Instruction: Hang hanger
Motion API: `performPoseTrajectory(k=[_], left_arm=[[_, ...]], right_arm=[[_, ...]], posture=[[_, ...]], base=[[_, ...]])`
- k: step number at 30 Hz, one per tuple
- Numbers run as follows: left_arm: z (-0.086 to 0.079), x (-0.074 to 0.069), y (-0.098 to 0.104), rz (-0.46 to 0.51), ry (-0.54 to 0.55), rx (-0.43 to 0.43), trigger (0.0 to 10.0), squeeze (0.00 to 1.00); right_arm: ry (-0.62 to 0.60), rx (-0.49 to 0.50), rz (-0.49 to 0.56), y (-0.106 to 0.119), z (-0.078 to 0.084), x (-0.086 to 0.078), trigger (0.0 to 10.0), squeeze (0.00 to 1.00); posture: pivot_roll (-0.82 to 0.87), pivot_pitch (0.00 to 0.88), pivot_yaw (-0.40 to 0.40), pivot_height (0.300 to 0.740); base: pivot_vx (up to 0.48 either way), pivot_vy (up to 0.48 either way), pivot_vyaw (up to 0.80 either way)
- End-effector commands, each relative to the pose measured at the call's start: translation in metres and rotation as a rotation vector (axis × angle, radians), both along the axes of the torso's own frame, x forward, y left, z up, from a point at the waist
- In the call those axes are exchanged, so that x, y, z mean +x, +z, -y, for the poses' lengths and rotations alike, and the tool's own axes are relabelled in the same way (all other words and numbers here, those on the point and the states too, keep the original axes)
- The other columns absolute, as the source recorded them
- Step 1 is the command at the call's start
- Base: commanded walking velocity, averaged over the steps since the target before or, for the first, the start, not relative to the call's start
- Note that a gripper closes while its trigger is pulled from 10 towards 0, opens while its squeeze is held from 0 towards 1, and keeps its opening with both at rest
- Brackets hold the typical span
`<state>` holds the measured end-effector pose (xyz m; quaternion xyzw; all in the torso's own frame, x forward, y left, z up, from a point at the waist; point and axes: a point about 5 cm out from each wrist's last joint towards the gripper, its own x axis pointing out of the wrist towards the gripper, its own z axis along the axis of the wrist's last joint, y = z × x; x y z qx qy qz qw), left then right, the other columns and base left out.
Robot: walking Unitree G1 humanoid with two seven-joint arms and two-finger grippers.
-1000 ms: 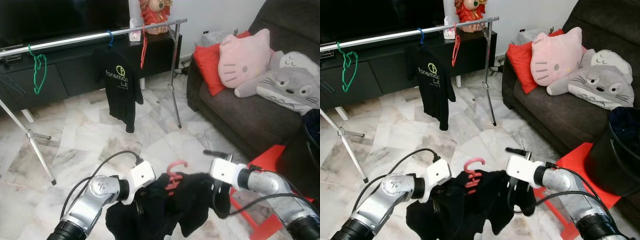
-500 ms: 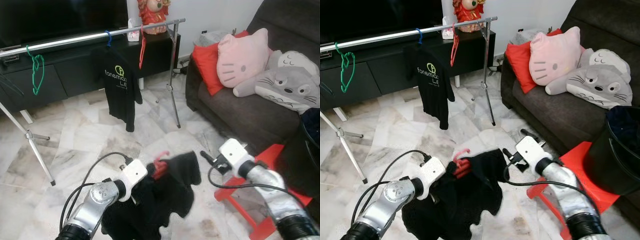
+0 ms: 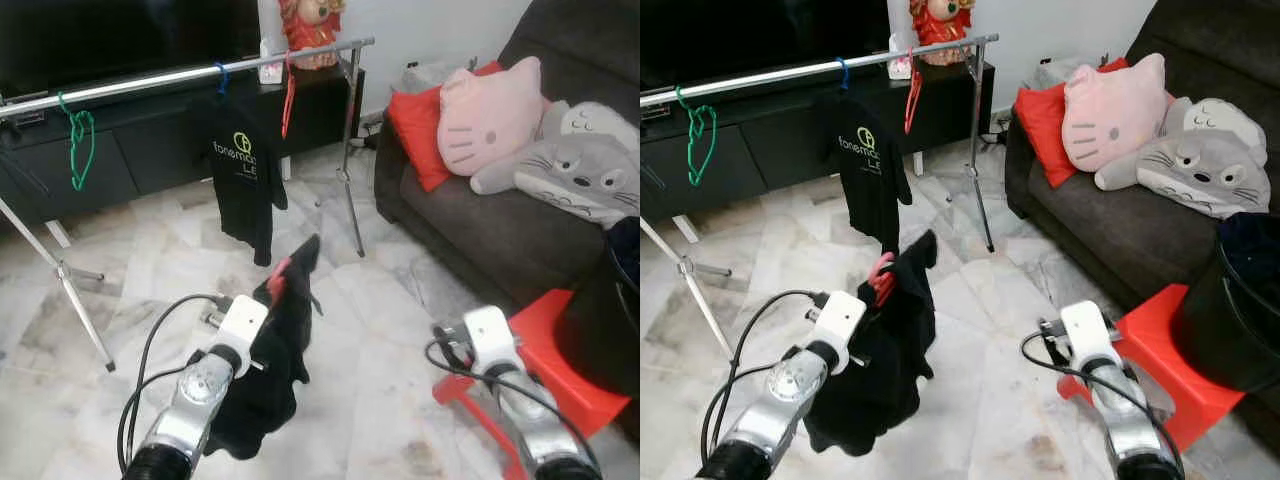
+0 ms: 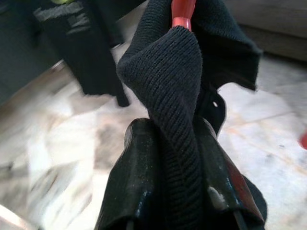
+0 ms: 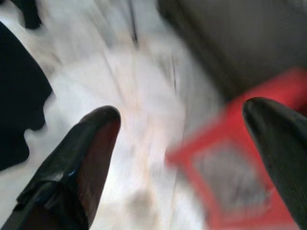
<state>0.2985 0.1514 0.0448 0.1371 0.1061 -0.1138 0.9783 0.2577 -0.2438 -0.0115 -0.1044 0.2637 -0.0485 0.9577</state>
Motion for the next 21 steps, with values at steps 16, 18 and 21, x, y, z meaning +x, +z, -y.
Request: performPoseTrajectory(k=[16,18,21], left_arm=[[-0.060,-0.009,0.006,0.084,0.340,-0.120,10.0,0.00],[-0.060,-0.011,0.005,0.084,0.369,-0.141,10.0,0.00],[-0.059,-0.011,0.004,0.085,0.377,-0.158,10.0,0.00]], right_arm=[[-0.202,0.089,-0.389,-0.073,-0.010,-0.098,10.0,0.00],[-0.209,0.094,-0.405,-0.076,-0.010,-0.105,10.0,0.00],[-0.209,0.091,-0.415,-0.077,-0.010,-0.110,10.0,0.00]], posture=[[-0.13,0.000,0.041,0.740],[-0.13,0.000,0.034,0.740],[-0.13,0.000,0.032,0.740]], base=[[0.000,0.000,0.00],[0.000,0.000,0.00],[0.000,0.000,0.00]])
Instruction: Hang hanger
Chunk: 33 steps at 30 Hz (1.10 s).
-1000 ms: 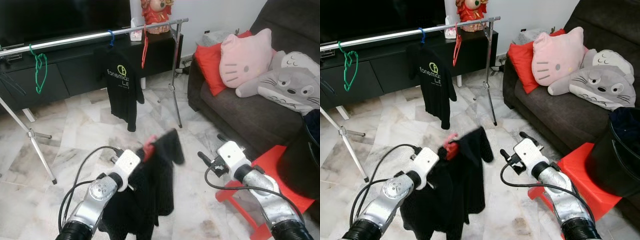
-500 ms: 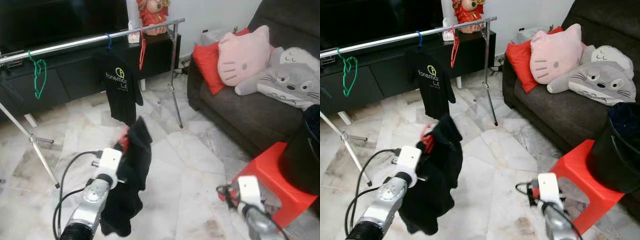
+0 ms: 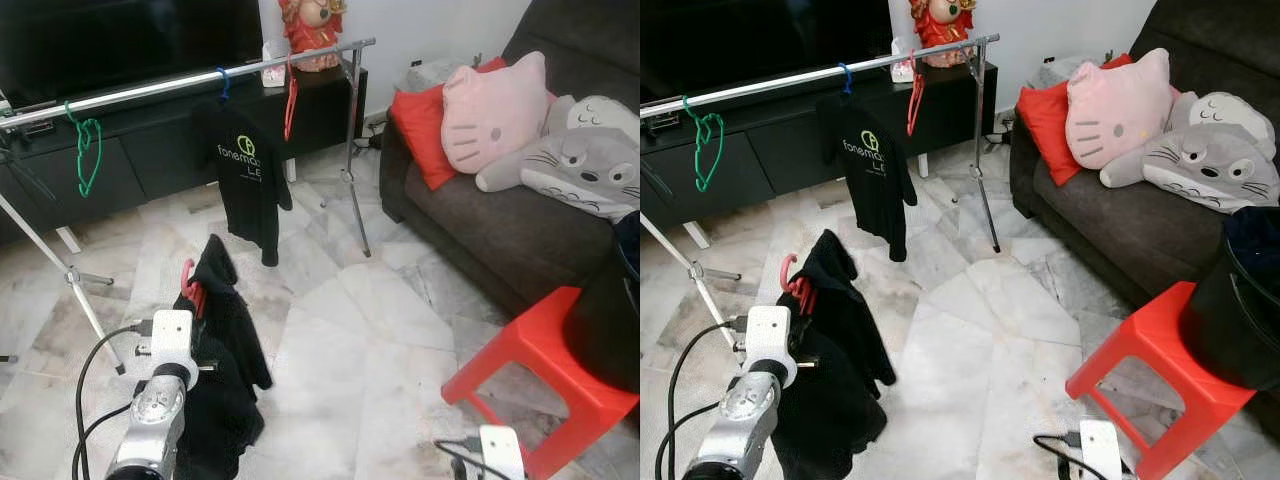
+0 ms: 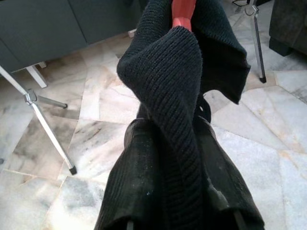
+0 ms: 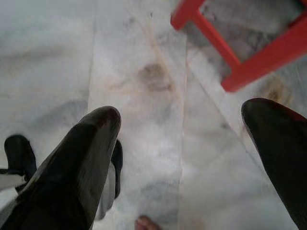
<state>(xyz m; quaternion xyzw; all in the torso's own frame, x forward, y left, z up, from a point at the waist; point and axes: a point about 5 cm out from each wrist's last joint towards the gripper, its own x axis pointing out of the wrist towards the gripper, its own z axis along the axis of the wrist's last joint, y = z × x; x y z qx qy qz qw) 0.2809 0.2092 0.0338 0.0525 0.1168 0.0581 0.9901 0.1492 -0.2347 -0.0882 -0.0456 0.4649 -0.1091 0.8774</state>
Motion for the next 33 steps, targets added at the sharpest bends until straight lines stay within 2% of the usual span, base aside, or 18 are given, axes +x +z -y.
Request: performPoseTrajectory(k=[1,6,12,17,29,33], left_arm=[[0.000,0.006,0.014,0.075,0.020,-0.019,10.0,0.00],[0.002,0.006,0.015,0.080,0.006,-0.024,10.0,0.00],[0.007,0.008,0.017,0.091,-0.005,-0.033,10.0,0.00],[0.010,0.010,0.020,0.098,-0.023,-0.034,10.0,0.00],[0.010,0.012,0.022,0.102,-0.027,-0.039,10.0,0.00],[0.012,0.012,0.023,0.103,-0.026,-0.041,10.0,0.00]], right_arm=[[-0.021,0.003,-0.007,-0.001,0.000,-0.003,10.0,0.00],[-0.026,-0.001,-0.008,-0.001,0.000,-0.002,10.0,0.00],[0.034,-0.020,-0.010,0.000,-0.005,0.003,10.0,0.00],[0.038,-0.024,-0.003,0.000,-0.006,0.005,10.0,0.00],[0.040,-0.025,-0.023,-0.003,-0.009,-0.003,10.0,0.00],[0.038,-0.023,-0.027,-0.003,-0.008,-0.003,10.0,0.00]], posture=[[-0.13,0.000,0.032,0.740],[-0.13,0.000,0.031,0.740],[-0.13,0.000,0.027,0.740],[-0.14,0.000,0.035,0.740],[-0.14,0.000,0.045,0.740],[-0.13,0.000,0.040,0.740]], base=[[0.000,0.000,0.00],[0.103,0.000,0.00],[0.311,0.000,0.00],[0.370,0.000,0.00],[0.431,0.000,0.00],[0.453,0.000,0.63]])
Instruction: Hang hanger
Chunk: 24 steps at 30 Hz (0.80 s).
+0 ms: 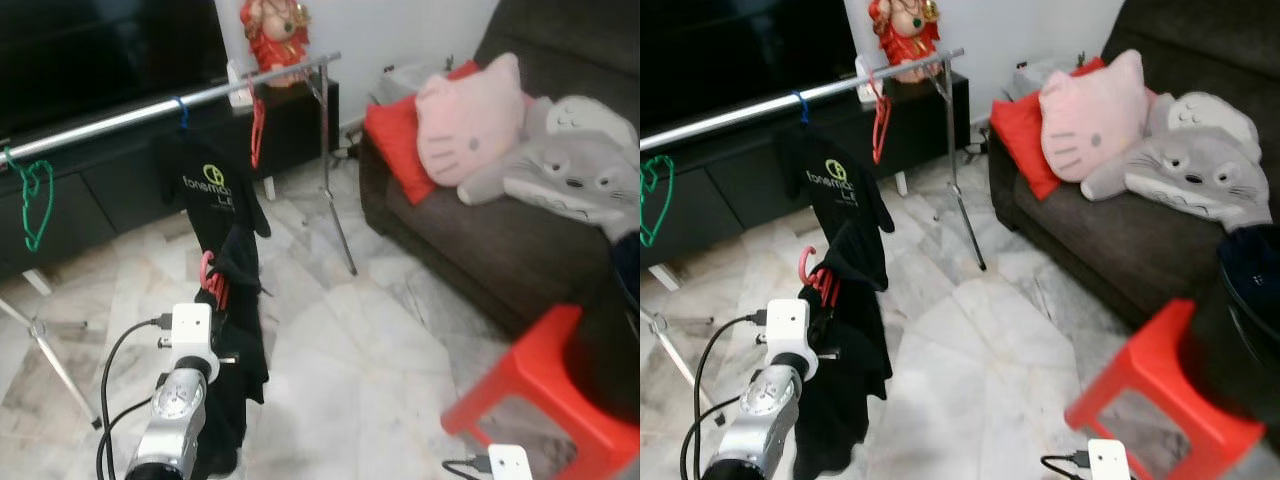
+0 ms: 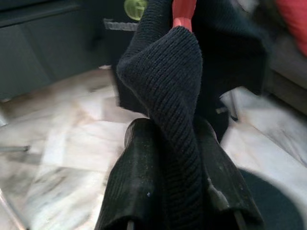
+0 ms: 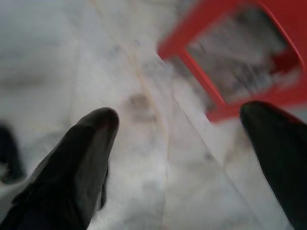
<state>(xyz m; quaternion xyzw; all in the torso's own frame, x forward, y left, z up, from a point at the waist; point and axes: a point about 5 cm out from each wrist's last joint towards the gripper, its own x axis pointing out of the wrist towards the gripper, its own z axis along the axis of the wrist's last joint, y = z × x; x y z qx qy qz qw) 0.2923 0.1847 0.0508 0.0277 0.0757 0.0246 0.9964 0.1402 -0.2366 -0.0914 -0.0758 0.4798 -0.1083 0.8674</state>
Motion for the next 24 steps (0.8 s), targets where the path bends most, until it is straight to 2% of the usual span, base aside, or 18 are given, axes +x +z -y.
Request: performPoseTrajectory(k=[1,5,12,20,24], left_arm=[[-0.0122,0.0009,0.0059,0.020,0.039,0.008,10.0,0.00],[-0.0112,0.0004,0.0059,0.021,0.040,0.004,10.0,0.00],[-0.0150,-0.0025,0.0021,0.004,0.076,0.004,10.0,0.00],[-0.0162,-0.0030,0.0021,0.003,0.088,0.007,10.0,0.00],[-0.0142,-0.0023,0.0022,0.001,0.083,0.007,10.0,0.00]], right_arm=[[0.014,0.028,0.013,-0.0002,-0.0100,0.0060,10.0,0.00],[0.011,0.034,0.015,-0.0002,-0.0097,0.0057,10.0,0.00],[0.014,0.045,0.009,-0.0002,-0.0074,0.0049,10.0,0.00],[0.020,0.045,-0.005,-0.0011,-0.0060,0.0018,10.0,0.00],[-0.008,0.071,-0.003,-0.0019,-0.0063,0.0000,10.0,0.00]], posture=[[-0.13,0.000,0.039,0.740],[-0.13,0.000,0.038,0.740],[-0.13,0.000,0.026,0.740],[-0.13,0.000,0.022,0.740],[-0.13,0.000,0.025,0.740]], base=[[0.454,0.000,0.63],[0.470,0.000,0.55],[0.478,0.000,0.00],[0.478,0.000,0.70],[0.472,0.000,0.00]])
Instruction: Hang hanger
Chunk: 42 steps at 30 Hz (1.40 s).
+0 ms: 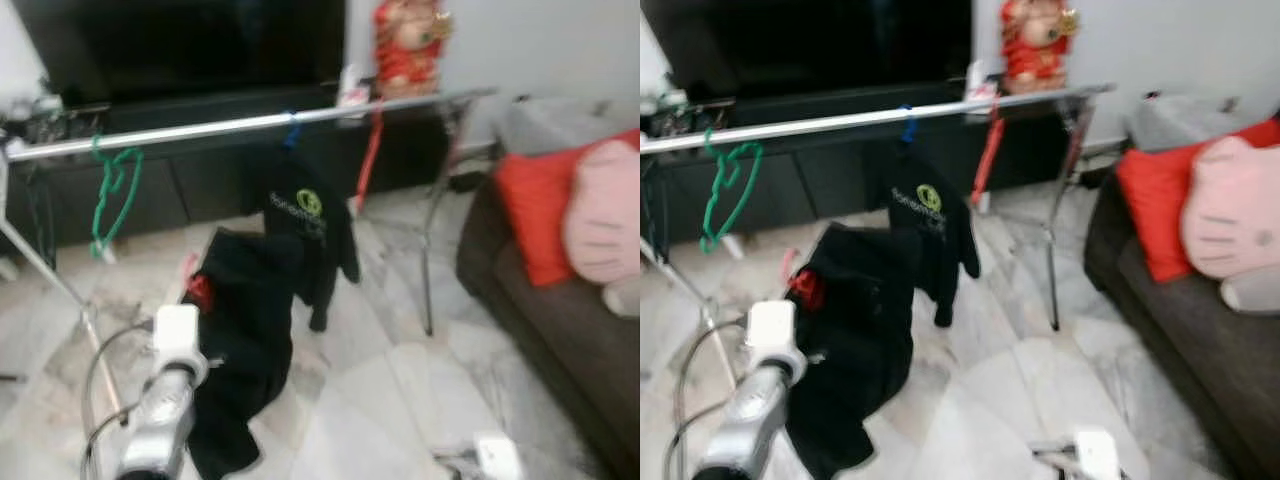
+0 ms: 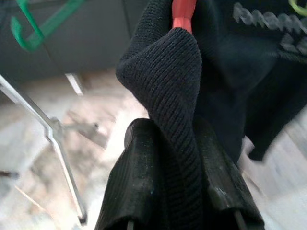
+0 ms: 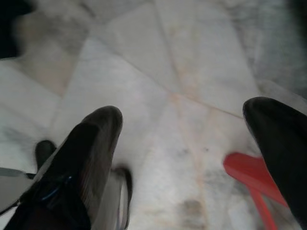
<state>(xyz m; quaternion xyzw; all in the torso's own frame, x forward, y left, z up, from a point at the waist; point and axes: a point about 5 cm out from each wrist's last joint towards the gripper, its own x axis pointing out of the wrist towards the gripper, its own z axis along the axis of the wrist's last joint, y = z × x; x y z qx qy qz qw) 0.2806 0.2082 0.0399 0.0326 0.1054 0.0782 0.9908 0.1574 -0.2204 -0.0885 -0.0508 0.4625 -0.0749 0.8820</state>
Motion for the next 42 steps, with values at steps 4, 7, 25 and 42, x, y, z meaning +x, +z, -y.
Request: performPoseTrajectory(k=[4,7,25,42], left_arm=[[0.010,0.009,0.013,0.056,-0.029,-0.007,10.0,0.00],[0.010,0.009,0.012,0.055,-0.030,-0.008,10.0,0.00],[0.019,0.005,0.009,0.046,-0.045,0.002,10.0,0.00],[0.030,0.002,0.009,0.059,-0.117,0.011,10.0,0.00]], right_arm=[[-0.047,-0.002,-0.053,-0.005,0.010,-0.018,10.0,0.00],[-0.030,-0.004,-0.057,-0.006,0.009,-0.018,10.0,0.00],[0.006,0.005,-0.071,-0.007,0.006,-0.020,10.0,0.00],[0.023,0.014,-0.071,-0.007,0.005,-0.019,10.0,0.00]], posture=[[-0.13,0.000,0.027,0.740],[-0.13,0.000,0.027,0.740],[-0.13,0.000,0.022,0.740],[-0.13,0.000,0.013,0.740]], base=[[0.474,0.000,0.00],[0.477,0.000,0.00],[0.359,0.000,0.54],[0.000,0.000,0.00]])
